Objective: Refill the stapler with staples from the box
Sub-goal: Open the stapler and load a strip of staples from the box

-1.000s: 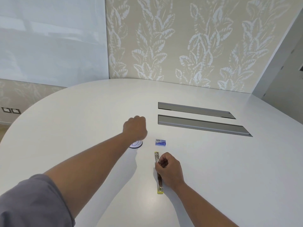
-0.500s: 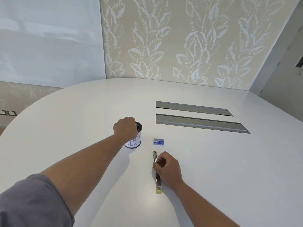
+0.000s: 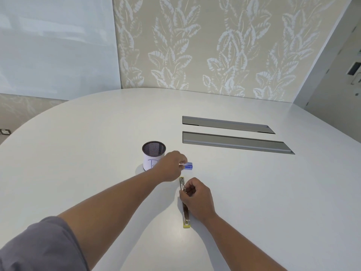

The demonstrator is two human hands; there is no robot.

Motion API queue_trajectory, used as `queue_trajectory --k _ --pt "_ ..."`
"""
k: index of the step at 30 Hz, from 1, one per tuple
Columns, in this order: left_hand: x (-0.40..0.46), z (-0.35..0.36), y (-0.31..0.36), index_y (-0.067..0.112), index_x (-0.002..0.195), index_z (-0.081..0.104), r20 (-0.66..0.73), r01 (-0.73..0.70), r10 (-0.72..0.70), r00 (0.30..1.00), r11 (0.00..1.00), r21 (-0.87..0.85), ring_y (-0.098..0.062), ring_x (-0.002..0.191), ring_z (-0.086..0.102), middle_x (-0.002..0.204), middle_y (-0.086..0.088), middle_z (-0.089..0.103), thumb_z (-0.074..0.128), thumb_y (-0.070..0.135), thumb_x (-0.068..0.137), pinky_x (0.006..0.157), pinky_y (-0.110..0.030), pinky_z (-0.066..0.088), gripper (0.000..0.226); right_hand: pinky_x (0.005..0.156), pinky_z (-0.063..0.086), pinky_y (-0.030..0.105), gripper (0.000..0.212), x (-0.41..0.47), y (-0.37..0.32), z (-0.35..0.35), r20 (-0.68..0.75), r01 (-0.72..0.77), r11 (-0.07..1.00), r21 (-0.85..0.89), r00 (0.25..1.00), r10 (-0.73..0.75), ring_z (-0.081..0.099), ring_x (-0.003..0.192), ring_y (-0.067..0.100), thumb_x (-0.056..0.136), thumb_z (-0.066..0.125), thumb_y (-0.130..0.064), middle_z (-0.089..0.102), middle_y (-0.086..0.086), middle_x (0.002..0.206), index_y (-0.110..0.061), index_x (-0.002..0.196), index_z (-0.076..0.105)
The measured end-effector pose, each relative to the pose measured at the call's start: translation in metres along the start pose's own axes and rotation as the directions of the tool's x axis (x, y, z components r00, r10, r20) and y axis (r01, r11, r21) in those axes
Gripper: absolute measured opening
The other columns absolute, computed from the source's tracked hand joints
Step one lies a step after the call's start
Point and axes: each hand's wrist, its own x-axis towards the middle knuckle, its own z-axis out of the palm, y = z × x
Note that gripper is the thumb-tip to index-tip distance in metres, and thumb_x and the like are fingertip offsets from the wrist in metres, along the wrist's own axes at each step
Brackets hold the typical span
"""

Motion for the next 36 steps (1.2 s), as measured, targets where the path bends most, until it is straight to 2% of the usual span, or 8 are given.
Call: queue_trajectory --k 4,9,13,15,18,21,25,36 --pt "0.003 0.015 -0.010 0.014 0.124 0.064 -0.033 0.178 -0.190 0.981 0.958 -0.226 -0.023 0.111 0.060 0.126 -0.004 0.060 0.063 0.018 0.095 0.101 -0.038 0.047 0.029 0.062 0.051 0.035 0.020 0.000 -0.001 -0.001 0.003 -0.004 0.999 0.037 1.000 0.004 0.049 0.059 0.006 0.069 0.070 -0.033 0.062 -0.007 0.069 -0.028 0.076 0.053" --pt "0.010 0.029 -0.012 0.015 0.133 0.060 -0.021 0.245 -0.263 0.965 0.924 -0.292 -0.024 0.123 0.057 0.139 -0.004 0.055 0.062 0.018 0.097 0.107 -0.040 0.045 0.037 0.062 0.051 0.037 0.025 0.000 -0.005 -0.003 0.018 -0.037 0.988 0.151 0.999 0.034 0.053 0.057 0.008 0.072 0.075 -0.035 0.062 0.002 0.067 -0.021 0.073 0.053" --pt "0.018 0.038 -0.015 0.014 0.131 0.063 -0.047 0.248 -0.274 0.961 0.922 -0.297 -0.024 0.119 0.057 0.137 -0.005 0.056 0.061 0.017 0.096 0.101 -0.034 0.046 0.035 0.054 0.050 0.038 0.033 0.006 -0.007 -0.009 0.042 -0.125 0.940 0.318 0.992 0.118 0.053 0.055 0.016 0.084 0.068 -0.043 0.055 -0.001 0.060 -0.018 0.071 0.052" --pt "0.023 0.043 -0.016 0.011 0.118 0.068 -0.046 0.234 -0.253 0.966 0.938 -0.256 -0.028 0.113 0.060 0.127 -0.008 0.061 0.062 0.015 0.093 0.094 -0.035 0.048 0.026 0.050 0.051 0.039 0.028 0.016 -0.005 -0.012 0.050 -0.179 0.920 0.348 0.984 0.172 0.058 0.056 0.018 0.087 0.064 -0.041 0.057 -0.004 0.062 -0.019 0.073 0.054" --pt "0.031 0.049 -0.020 0.017 0.108 0.068 -0.047 0.243 -0.260 0.964 0.941 -0.235 -0.029 0.111 0.061 0.122 -0.008 0.062 0.065 0.016 0.091 0.087 -0.031 0.044 0.018 0.055 0.052 0.035 0.012 0.038 0.002 -0.019 0.002 -0.200 0.951 0.235 0.979 0.205 0.063 0.059 0.022 0.087 0.062 -0.028 0.063 -0.008 0.065 -0.023 0.077 0.058" --pt "0.040 0.052 -0.022 0.019 0.130 0.064 -0.030 0.292 -0.309 0.951 0.922 -0.254 -0.021 0.119 0.057 0.133 -0.001 0.057 0.071 0.026 0.088 0.098 -0.032 0.046 0.043 0.054 0.048 0.021 0.008 0.062 0.008 -0.026 -0.020 -0.195 0.980 0.035 0.980 0.196 0.059 0.058 0.004 0.083 0.062 -0.022 0.064 -0.013 0.073 -0.030 0.085 0.060" --pt "0.051 0.053 -0.026 0.024 0.128 0.066 -0.010 0.313 -0.323 0.946 0.925 -0.214 -0.017 0.118 0.059 0.129 0.004 0.060 0.079 0.036 0.080 0.096 -0.032 0.048 0.051 0.068 0.052 0.032 0.019 0.088 0.011 -0.027 0.043 -0.204 0.968 -0.148 0.976 0.213 0.065 0.073 0.013 0.079 0.060 -0.019 0.068 -0.011 0.081 -0.032 0.094 0.059" --pt "0.072 0.045 -0.026 0.018 0.103 0.075 0.031 0.209 -0.207 0.978 0.968 -0.137 -0.022 0.095 0.064 0.101 0.000 0.070 0.082 0.028 0.077 0.085 -0.038 0.055 0.028 0.067 0.049 0.029 0.044 0.132 0.026 -0.029 0.173 -0.176 0.959 -0.222 0.961 0.216 0.066 0.075 0.004 0.075 0.067 -0.025 0.070 -0.018 0.079 -0.041 0.116 0.061"
